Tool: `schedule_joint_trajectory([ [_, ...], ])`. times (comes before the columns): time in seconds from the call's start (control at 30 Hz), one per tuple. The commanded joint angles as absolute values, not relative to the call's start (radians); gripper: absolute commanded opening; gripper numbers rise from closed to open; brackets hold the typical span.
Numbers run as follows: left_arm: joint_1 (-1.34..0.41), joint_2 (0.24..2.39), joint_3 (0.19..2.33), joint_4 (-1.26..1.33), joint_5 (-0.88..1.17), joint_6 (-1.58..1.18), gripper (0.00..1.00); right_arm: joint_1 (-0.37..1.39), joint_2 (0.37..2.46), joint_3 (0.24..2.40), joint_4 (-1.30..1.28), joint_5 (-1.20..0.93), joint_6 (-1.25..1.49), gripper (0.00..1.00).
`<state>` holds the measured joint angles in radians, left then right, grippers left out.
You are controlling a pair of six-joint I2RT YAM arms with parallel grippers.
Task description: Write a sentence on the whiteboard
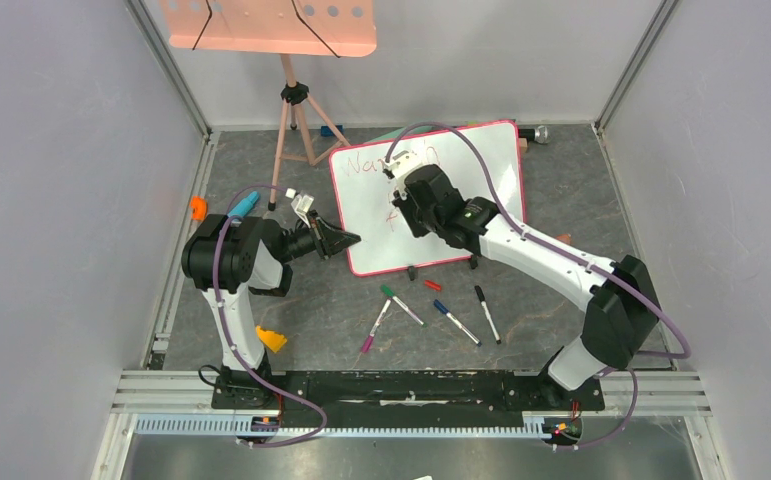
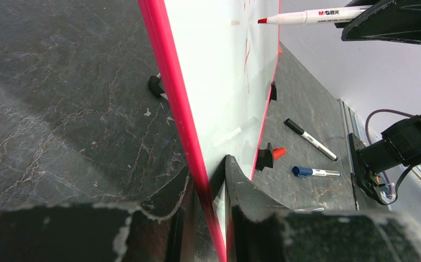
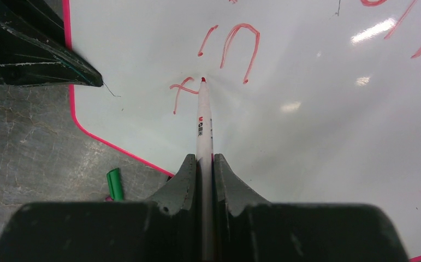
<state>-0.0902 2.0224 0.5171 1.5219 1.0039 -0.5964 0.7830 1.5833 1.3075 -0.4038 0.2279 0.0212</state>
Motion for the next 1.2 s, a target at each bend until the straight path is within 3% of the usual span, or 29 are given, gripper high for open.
schedule_joint_trajectory([
  [0.0,-0.074,2.043,0.531,1.557,0.878,-0.469,0.08,0.782,1.564,1.324,-0.396,0.212,0.009,0.00],
  [1.17,-0.074,2.043,0.529,1.557,0.872,-0.473,0.07,0.782,1.574,1.269,-0.401,0.204,0.010,0.00],
])
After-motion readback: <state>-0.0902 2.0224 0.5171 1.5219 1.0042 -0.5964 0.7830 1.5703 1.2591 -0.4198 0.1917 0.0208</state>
